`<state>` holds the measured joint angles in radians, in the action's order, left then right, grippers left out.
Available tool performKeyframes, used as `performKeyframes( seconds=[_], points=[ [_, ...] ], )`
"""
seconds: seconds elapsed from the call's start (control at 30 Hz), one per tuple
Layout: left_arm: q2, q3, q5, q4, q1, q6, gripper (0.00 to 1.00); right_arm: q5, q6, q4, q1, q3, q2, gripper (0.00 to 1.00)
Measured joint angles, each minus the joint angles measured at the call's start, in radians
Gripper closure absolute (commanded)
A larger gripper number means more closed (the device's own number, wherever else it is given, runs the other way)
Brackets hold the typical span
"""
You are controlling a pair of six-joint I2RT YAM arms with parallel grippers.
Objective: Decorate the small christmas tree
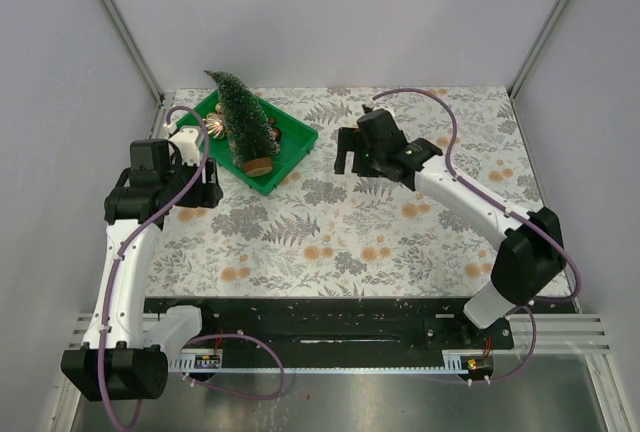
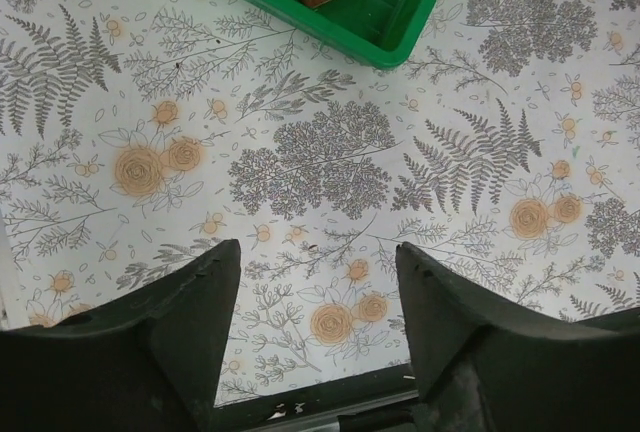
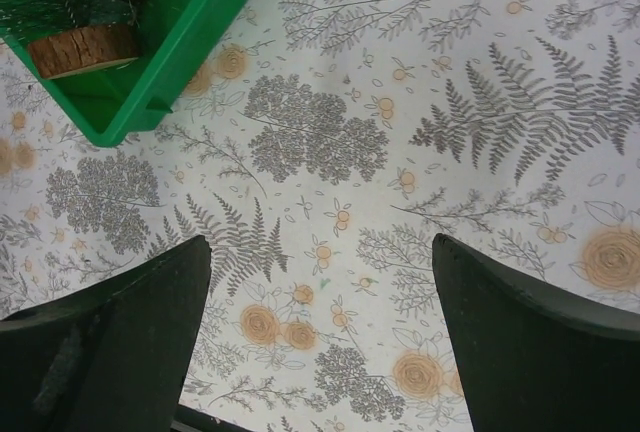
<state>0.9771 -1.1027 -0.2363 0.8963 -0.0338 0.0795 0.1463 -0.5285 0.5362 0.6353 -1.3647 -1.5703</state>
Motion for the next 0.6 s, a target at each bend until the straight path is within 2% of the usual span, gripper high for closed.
performKeyframes(
  seconds=[0.1, 0.13, 0.27, 0.6],
  points=[
    [0.026, 0.0, 0.005, 0.0, -0.004, -0.013, 0.03, 0.0, 0.0, -0.01, 0.027, -0.054, -0.065, 0.01],
    [0.027, 0.0, 0.002, 0.0, -0.006, -0.011, 0.01, 0.0, -0.001, -0.015, 0.033, -0.074, -0.09, 0.01],
    [0.018, 0.0, -0.026, 0.0, -0.021, -0.013, 0.01, 0.0, -0.007, -0.049, 0.057, -0.171, -0.218, 0.07],
    [0.001, 0.0, -0.093, 0.001, -0.046, -0.01, 0.01, 0.021, -0.034, -0.097, 0.069, -0.339, -0.458, 0.09]
  ],
)
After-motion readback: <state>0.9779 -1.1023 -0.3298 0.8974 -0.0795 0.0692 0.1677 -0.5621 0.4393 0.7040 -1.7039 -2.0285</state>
